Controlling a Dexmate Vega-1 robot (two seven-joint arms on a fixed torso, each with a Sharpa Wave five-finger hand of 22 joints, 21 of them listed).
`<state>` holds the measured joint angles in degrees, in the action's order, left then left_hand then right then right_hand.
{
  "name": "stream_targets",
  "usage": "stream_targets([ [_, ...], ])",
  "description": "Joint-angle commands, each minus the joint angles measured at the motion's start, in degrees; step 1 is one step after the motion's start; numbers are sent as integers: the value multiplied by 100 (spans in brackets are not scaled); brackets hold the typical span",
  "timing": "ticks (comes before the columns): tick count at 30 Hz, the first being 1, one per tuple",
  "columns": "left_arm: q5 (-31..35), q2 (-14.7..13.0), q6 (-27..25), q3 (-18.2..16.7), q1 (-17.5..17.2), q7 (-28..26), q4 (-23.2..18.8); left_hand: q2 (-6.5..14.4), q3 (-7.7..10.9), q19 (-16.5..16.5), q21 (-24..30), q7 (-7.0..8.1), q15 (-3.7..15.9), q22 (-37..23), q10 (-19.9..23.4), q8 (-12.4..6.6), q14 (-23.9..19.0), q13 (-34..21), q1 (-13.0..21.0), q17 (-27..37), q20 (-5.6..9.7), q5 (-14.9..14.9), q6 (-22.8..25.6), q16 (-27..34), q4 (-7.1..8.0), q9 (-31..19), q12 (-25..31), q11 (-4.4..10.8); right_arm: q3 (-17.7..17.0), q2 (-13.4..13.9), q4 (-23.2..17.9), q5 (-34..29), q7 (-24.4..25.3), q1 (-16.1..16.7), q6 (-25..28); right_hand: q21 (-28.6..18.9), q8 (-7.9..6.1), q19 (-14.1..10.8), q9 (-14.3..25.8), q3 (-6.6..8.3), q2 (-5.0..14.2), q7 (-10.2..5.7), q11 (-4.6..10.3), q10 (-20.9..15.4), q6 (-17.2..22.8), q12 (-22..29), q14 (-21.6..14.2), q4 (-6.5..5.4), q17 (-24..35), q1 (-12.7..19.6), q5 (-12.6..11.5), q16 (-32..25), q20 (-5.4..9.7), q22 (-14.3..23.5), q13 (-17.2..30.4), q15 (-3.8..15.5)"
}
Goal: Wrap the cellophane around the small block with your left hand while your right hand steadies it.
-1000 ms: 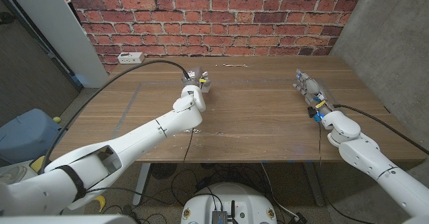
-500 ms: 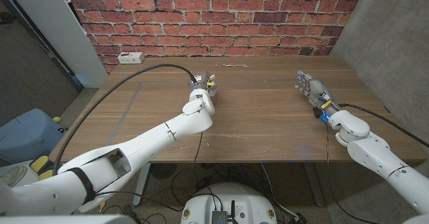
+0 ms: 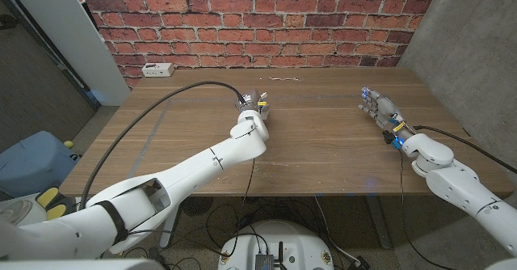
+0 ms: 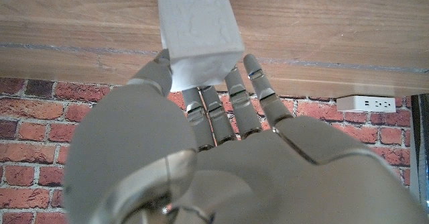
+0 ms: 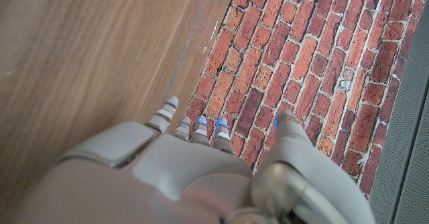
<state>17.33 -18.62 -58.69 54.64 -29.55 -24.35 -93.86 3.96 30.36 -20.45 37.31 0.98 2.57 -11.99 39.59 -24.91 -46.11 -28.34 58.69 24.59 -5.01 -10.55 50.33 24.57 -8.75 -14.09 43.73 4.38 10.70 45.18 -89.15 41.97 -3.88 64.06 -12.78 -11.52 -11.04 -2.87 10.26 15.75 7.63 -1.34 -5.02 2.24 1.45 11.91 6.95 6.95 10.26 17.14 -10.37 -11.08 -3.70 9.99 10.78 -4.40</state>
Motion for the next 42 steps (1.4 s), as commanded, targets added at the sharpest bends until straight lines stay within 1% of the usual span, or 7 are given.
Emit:
stream_targets([
  [1, -392, 320, 149, 72, 197, -33, 419, 592, 55, -33, 53, -38, 917, -3, 732, -33, -342, -22, 618, 22, -30, -50, 13, -29, 19, -10, 168, 470, -168, 90, -30, 92, -21, 226, -81, -14, -8, -9, 24, 12, -6, 20, -20, -24, 42, -17, 6, -5, 32, 61, 12, -22, -23, 22, 12, -2],
  [10, -642, 433, -559, 248, 512, 271, 463, 553, 54, -84, 104, -69, 875, 1, 775, -26, -379, -10, 593, 4, -13, -63, 22, -69, 18, -2, 183, 439, -215, 50, 45, 118, -57, 262, -166, -16, -5, -18, 24, 12, -6, 18, -25, -24, 46, -21, 2, -5, 32, 60, 13, -21, -23, 22, 13, -1],
  [13, -787, 418, -890, 354, 692, 471, 444, 439, -23, -9, 115, -13, 792, 15, 588, 122, -245, 80, 381, -68, -70, -68, -276, -232, 98, 16, 64, 359, -202, 20, 99, 118, -93, 226, -195, -16, -1, -19, 24, 12, -5, 17, -14, -20, 42, -24, -3, -5, 32, 60, 13, -22, -27, 22, 13, 0],
  [16, -879, 424, -1187, 487, 843, 539, 464, 305, -177, 205, 63, 116, 696, 47, 244, 403, 116, 244, 12, -185, -199, -61, -799, -513, 223, 58, -166, 311, -178, -8, 158, 112, -133, 173, -216, -17, 1, -22, 24, 12, -4, 11, -2, -11, 39, -29, -8, -5, 32, 60, 13, -23, -20, 22, 13, -1],
  [24, -1099, 266, -1286, 616, 927, 478, 298, 97, -594, 1063, -284, 153, 10, 98, -1915, 1421, 1929, 741, -800, -593, -483, -35, -2914, -1301, 289, 237, -1566, -188, -123, -53, 252, 86, -187, 60, -242, -19, 7, -31, 25, 12, -3, 9, -1, -9, 32, -33, -24, -6, 32, 59, 14, -26, -20, 22, 14, 0],
  [31, -1103, 15, -1151, 734, 865, 316, -37, -22, -946, 1708, -634, 152, -550, 99, -3210, 1486, 3255, 1078, -1402, -931, -612, 32, -4253, -1412, 361, 310, -2533, -518, -91, -54, 244, 59, -168, 37, -221, -18, 9, -34, 25, 11, -4, 1, -4, -8, 31, -36, -28, -6, 33, 58, 14, -25, -23, 22, 14, -3],
  [42, -574, -380, -693, 829, 449, -404, -636, -129, -1168, 2081, -853, 261, -652, 97, -3327, 1415, 3685, 1203, -1807, -1083, -704, 67, -4386, -1385, 462, 329, -2724, -518, -81, 44, 31, -169, 119, 154, -169, -18, 3, -45, 25, 54, 34, -22, 31, -37, 55, -31, -54, 22, 29, 120, 7, -25, -27, 21, 14, 36],
])
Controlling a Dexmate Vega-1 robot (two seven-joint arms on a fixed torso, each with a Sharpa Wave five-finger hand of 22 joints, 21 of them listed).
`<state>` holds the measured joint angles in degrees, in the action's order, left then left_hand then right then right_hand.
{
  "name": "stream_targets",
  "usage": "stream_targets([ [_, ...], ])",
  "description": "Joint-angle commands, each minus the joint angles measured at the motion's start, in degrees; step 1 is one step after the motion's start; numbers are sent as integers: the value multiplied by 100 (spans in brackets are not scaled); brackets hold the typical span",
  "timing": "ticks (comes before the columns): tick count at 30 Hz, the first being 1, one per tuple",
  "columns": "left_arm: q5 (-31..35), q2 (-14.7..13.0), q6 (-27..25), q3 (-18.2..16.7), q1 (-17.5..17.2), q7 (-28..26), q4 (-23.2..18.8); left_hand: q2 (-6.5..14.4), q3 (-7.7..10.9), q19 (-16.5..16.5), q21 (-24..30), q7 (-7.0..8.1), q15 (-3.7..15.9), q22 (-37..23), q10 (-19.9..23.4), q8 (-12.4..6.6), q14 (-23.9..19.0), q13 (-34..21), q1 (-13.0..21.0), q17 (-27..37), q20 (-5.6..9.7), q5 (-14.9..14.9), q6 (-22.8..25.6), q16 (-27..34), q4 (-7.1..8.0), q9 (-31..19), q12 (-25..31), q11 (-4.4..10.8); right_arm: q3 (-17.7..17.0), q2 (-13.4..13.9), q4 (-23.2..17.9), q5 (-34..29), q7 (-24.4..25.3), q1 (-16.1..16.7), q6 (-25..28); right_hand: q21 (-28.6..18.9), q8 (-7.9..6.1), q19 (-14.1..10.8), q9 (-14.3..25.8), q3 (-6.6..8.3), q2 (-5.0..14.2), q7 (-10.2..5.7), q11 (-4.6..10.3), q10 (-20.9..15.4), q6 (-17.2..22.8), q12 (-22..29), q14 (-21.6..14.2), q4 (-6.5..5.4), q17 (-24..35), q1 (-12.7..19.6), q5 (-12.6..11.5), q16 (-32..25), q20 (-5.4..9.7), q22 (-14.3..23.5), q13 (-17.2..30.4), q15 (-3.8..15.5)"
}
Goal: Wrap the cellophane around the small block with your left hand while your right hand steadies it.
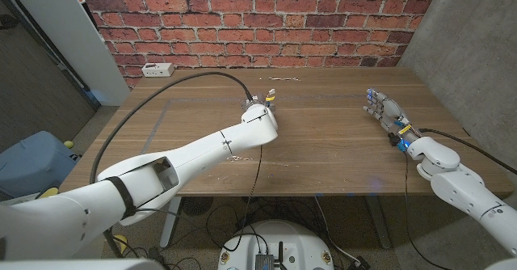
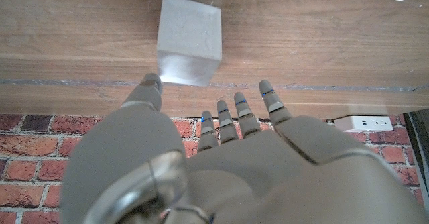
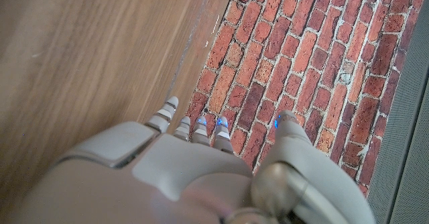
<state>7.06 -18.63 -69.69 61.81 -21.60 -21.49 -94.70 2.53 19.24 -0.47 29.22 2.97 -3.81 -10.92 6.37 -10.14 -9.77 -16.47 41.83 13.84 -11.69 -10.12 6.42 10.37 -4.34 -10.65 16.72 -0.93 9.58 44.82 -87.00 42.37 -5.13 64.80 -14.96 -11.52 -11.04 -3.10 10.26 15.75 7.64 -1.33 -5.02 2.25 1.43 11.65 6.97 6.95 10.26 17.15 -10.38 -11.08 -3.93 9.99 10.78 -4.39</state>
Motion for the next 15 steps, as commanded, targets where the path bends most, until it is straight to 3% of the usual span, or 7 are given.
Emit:
stream_targets([
  [1, 529, -445, 516, 103, -421, -778, -628, 9, -77, 100, -60, 100, -20, -10, 35, -98, 87, 30, -173, -23, -34, 24, 89, 41, 36, -15, -21, 30, 39, 97, -203, -272, 280, 93, 34, -18, 1, -24, 25, 66, 41, -38, 52, -44, 63, -4, -57, 31, 28, 137, 6, -24, 15, 21, 14, 48],
  [7, 1060, -618, 768, 78, -792, -1236, -887, 28, -122, 68, -100, 142, 46, -14, 299, -265, 109, 89, -324, -115, 3, 11, 613, 98, 53, -21, 16, 110, 30, 223, -472, -450, 589, 209, 238, -33, -23, -71, 24, 63, -17, -51, 37, -176, 149, 39, -130, 66, 28, 174, 13, -41, 32, 23, 16, 79],
  [15, 1608, -876, 524, 256, -920, -1033, -1278, 33, -145, 8, -117, 193, 151, -15, 525, -367, 18, 124, -411, -180, 7, 7, 1039, 149, 41, -32, 58, 222, 38, 484, -906, -751, 952, 387, 616, -41, -67, -110, 24, 120, 22, -53, 83, -291, 314, 63, -223, 111, 26, 282, 5, -60, 74, 24, 17, 117],
])
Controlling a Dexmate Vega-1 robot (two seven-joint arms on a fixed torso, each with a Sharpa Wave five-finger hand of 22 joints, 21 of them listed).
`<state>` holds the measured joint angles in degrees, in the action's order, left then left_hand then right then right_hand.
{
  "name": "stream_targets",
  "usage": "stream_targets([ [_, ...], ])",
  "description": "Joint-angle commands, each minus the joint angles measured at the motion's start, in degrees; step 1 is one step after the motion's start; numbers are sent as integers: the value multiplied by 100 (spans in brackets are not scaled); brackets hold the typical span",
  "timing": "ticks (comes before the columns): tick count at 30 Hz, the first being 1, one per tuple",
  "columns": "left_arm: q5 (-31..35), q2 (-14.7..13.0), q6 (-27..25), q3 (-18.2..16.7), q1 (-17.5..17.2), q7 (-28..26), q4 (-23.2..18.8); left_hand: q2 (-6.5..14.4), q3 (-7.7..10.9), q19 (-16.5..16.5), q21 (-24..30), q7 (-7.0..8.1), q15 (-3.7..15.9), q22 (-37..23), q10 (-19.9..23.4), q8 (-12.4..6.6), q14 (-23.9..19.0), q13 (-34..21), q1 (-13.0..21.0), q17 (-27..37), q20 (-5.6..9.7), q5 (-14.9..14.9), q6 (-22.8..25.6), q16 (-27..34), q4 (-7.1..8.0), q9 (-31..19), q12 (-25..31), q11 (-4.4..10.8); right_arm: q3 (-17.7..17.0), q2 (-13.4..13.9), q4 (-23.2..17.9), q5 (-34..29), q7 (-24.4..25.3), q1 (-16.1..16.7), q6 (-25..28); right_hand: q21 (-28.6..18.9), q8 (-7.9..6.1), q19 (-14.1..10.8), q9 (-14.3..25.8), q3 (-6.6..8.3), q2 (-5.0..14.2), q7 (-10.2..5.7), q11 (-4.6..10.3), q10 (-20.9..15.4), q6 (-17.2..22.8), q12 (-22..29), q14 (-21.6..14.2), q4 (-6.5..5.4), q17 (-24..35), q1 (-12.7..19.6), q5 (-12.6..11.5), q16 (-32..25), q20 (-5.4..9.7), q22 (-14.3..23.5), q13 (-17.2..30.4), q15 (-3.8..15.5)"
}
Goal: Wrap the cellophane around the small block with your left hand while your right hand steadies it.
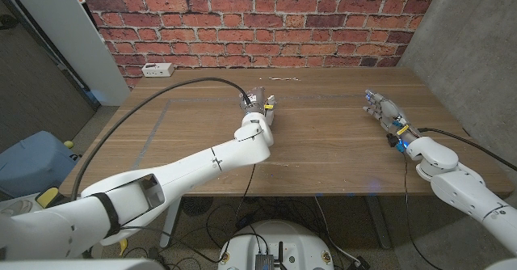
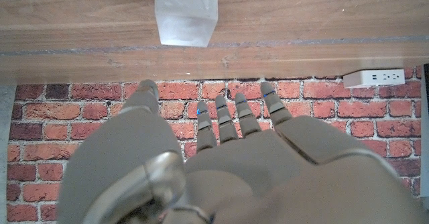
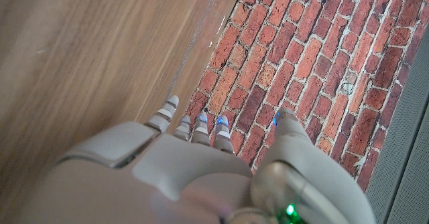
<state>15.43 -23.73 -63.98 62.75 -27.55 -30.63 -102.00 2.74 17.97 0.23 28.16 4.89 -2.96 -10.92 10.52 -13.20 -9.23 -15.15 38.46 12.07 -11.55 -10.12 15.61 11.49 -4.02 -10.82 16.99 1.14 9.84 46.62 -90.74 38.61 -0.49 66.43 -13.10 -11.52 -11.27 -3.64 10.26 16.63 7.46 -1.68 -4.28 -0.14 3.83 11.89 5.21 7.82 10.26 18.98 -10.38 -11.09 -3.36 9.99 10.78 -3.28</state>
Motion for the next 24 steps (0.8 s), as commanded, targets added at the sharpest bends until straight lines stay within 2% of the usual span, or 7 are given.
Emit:
stream_targets([
  [1, 812, -407, -73, 175, -336, -60, -606, 11, -20, -70, -11, 2, 67, -15, 123, -67, -35, -7, -79, -7, -6, 7, 148, 37, 8, -15, 34, 14, 17, 356, -602, -433, 534, 250, 493, -40, -45, -57, 24, 40, 45, -14, 10, -55, 84, 38, -56, 29, 26, 111, 4, -61, 16, 24, 17, 6],
  [5, 975, -573, -126, 208, -419, 109, -826, 9, -24, -77, -20, -6, 79, -15, 147, -98, -26, 3, -97, -23, 6, 5, 280, 33, -1, -17, 30, 5, 22, 550, -928, -610, 749, 362, 830, -38, -43, -57, 24, 60, 56, -17, 21, -83, 102, 42, -72, 43, 25, 149, 4, -60, 20, 24, 17, 14],
  [12, 1308, -844, -237, 310, -544, 374, -1175, 5, -25, -92, -57, 16, 102, -13, 230, -234, -30, 33, -117, -72, 12, 3, 814, 32, -58, -31, 22, 49, 46, 866, -1461, -951, 1087, 515, 1420, -35, -51, -61, 24, 101, 86, -29, 52, -128, 156, 46, -98, 64, 24, 218, 4, -60, 35, 24, 17, 49],
  [17, 1591, -1023, -400, 484, -529, 656, -1396, -20, -36, -105, -65, 50, 113, -12, 265, -254, -14, 42, -124, -83, 17, 6, 925, 25, -82, -35, 24, 88, 94, 1024, -1809, -1181, 1291, 582, 1822, -47, -55, -100, 25, 132, 103, -33, 64, -181, 197, 57, -136, 81, 24, 274, 3, -66, 52, 24, 17, 72],
  [24, 1826, -1166, -418, 429, -719, 797, -1581, -93, -77, -122, -84, 54, 110, -9, 328, -287, -23, 57, -153, -98, 15, 0, 1113, 30, -119, -40, 28, 142, 247, 1136, -2167, -1475, 1475, 574, 2304, -53, -77, -142, 26, 182, 101, -27, 112, -278, 323, 69, -222, 117, 21, 386, 6, -77, 62, 22, 17, 123],
])
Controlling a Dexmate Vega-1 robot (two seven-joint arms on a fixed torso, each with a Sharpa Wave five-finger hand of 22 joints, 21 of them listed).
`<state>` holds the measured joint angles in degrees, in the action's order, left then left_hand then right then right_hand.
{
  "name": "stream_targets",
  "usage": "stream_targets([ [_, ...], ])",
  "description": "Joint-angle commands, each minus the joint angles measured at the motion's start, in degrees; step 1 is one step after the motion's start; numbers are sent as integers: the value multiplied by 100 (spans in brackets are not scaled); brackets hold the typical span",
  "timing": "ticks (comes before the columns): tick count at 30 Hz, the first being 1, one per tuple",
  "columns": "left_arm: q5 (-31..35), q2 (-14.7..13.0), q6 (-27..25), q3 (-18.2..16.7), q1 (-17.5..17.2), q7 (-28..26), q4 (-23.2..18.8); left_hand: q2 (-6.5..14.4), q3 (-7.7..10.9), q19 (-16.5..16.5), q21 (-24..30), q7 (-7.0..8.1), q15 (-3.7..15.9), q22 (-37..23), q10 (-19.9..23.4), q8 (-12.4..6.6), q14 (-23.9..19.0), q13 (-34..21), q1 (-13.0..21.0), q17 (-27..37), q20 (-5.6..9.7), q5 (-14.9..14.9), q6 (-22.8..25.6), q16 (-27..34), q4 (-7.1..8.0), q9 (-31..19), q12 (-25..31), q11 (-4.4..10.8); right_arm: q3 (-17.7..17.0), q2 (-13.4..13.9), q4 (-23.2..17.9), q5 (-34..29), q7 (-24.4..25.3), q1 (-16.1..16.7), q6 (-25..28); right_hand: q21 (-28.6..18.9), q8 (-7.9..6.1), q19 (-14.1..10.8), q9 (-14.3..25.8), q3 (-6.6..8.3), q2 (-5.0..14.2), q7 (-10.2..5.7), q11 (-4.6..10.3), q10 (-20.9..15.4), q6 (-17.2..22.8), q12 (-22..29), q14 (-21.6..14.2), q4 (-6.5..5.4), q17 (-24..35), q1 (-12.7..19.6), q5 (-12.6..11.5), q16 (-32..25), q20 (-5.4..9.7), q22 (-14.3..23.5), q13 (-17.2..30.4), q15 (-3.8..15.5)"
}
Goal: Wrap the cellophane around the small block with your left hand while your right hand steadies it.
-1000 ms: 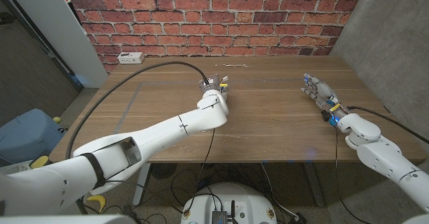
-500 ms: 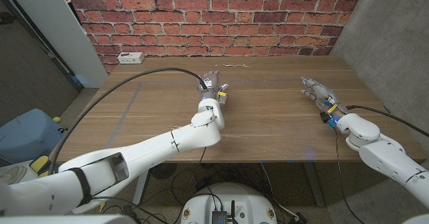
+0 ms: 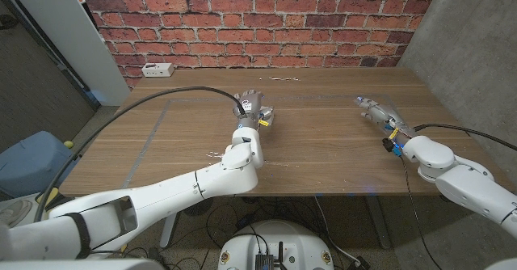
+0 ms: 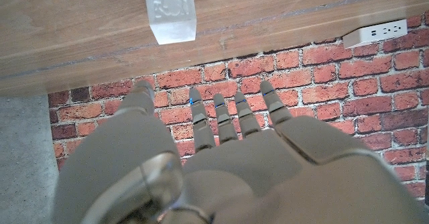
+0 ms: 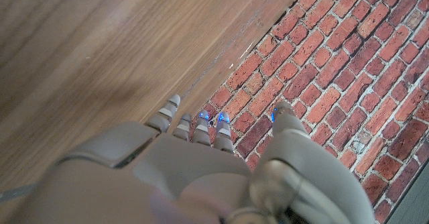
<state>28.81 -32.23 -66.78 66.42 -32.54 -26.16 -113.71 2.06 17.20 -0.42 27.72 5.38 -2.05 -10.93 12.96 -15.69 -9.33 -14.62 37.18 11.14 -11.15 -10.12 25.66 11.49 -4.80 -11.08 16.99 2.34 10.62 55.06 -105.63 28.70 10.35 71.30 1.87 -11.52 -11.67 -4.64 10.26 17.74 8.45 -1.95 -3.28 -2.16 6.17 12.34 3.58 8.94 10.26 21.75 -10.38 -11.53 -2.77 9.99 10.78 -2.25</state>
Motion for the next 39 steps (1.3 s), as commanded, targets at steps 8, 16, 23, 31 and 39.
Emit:
stream_targets([
  [8, 695, -500, -193, 40, -375, 650, -636, -95, -25, -109, -52, -7, 30, -4, 152, -84, -49, 23, -1, -23, -31, -23, 350, 40, -111, -21, 29, 63, 343, 392, -1080, -780, 592, 64, 1377, -64, -43, -120, 27, 145, -9, 38, 26, -169, 205, 24, -127, 56, 17, 291, 1, -28, -54, 19, 17, 7],
  [16, 953, -749, -205, 110, -423, 1040, -866, -193, -65, -139, -81, -10, 45, 2, 207, -152, -42, 44, 26, -35, -25, -59, 663, 34, -187, -27, 19, 119, 522, 464, -1594, -1095, 882, 29, 2110, -89, -85, -267, 29, 219, -82, 121, 12, -275, 411, 21, -223, 121, 13, 529, 2, -28, -140, 11, 16, -36],
  [23, 1309, -903, -329, 206, -472, 1339, -1029, -299, -89, -193, -93, 101, 62, 8, 213, -147, -50, 59, 108, -42, -14, -104, 727, 34, -274, -31, -3, 191, 767, 487, -1993, -1445, 1098, -76, 2763, -112, -172, -470, 36, 316, -193, 122, 66, -413, 807, 14, -444, 157, 10, 906, 3, -54, -183, 8, 13, -45],
  [31, 1643, -1100, -377, 252, -535, 1785, -1236, -456, -138, -225, -121, 201, 53, 14, 189, -195, 12, 74, 205, -47, -18, -158, 911, 8, -363, -39, -45, 206, 996, 514, -2368, -1741, 1193, -181, 3354, -126, -232, -673, 45, 409, -319, 132, 92, -596, 1176, 22, -667, 175, 13, 1357, -32, -70, -194, 10, 14, 32],
  [39, 2110, -1297, -606, 463, -494, 2512, -1495, -567, -193, -153, -203, 286, -39, 17, 63, -207, 187, 90, 280, -49, -60, -219, 1018, -45, -389, -57, -135, 229, 1226, 555, -2759, -2000, 1243, -248, 3941, -127, -243, -800, 52, 486, -421, 50, 231, -713, 1362, 18, -808, 189, 21, 1775, -62, -74, -242, 15, 21, 131],
])
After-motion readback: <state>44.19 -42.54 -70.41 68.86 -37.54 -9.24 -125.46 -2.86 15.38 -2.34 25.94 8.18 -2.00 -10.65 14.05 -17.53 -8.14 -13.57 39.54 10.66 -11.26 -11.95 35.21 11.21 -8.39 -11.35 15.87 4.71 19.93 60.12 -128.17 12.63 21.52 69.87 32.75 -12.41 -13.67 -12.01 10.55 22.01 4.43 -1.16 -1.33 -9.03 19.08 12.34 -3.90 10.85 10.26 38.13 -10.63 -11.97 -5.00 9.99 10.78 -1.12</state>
